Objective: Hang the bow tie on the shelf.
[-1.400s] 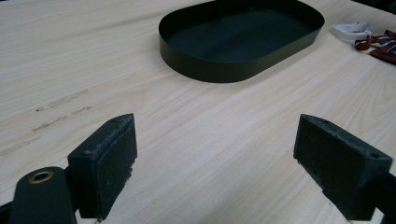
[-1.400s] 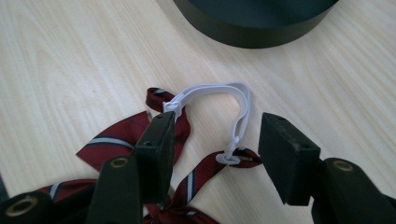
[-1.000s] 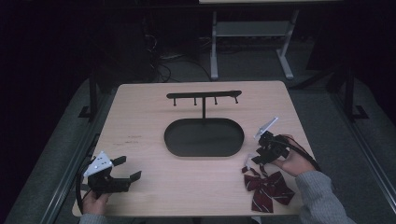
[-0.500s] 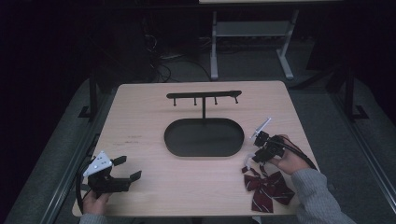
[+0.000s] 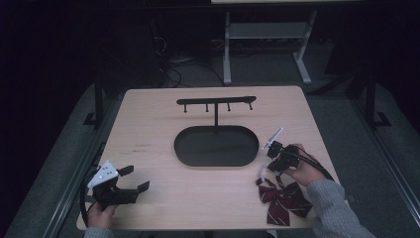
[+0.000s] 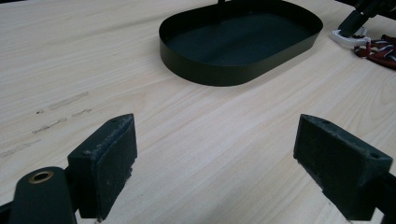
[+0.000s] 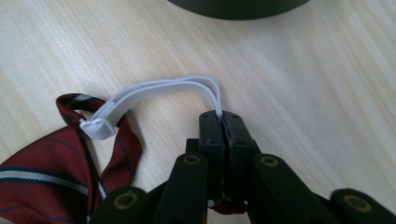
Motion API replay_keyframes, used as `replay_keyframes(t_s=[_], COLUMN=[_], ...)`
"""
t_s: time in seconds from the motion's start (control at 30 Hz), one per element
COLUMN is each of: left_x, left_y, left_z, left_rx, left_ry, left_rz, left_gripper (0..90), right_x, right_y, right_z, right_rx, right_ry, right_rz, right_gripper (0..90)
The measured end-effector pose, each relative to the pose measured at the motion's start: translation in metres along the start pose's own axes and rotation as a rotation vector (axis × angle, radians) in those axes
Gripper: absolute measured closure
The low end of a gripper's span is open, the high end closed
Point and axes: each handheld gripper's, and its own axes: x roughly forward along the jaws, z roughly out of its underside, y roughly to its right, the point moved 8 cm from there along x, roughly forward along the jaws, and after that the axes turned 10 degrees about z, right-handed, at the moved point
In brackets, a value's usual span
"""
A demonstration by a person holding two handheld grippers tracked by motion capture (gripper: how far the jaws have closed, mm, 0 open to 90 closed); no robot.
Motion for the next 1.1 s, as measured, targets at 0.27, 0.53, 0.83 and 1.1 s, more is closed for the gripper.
replay_keyframes(t_s=[0.27, 0.53, 0.83, 1.1], left_x=[0.000, 0.000, 0.000, 0.000], left_y=[0.001, 0.001, 0.001, 0.001], left_z=[0.001, 0.001, 0.001, 0.001], left_rx=[0.001, 0.003, 0.002, 0.005], left_ry=[-0.005, -0.003, -0.006, -0.003], left_rz=[-0.001, -0.001, -0.002, -0.002], left_gripper=[13.1, 13.1, 13.1, 13.1], right_x=[-0.012, -0.031, -0.048, -0.063], right_y=[-0.004, -0.009, -0.014, -0.017], right_z=[0.000, -0.004, -0.010, -0.017], right_rx=[0.003, -0.012, -0.009, -0.037], right_ry=[0.032, 0.070, 0.131, 0.156], right_rz=[-0.030, -0.053, -0.092, -0.095], right_gripper=[87.8, 87.7, 87.6, 87.6])
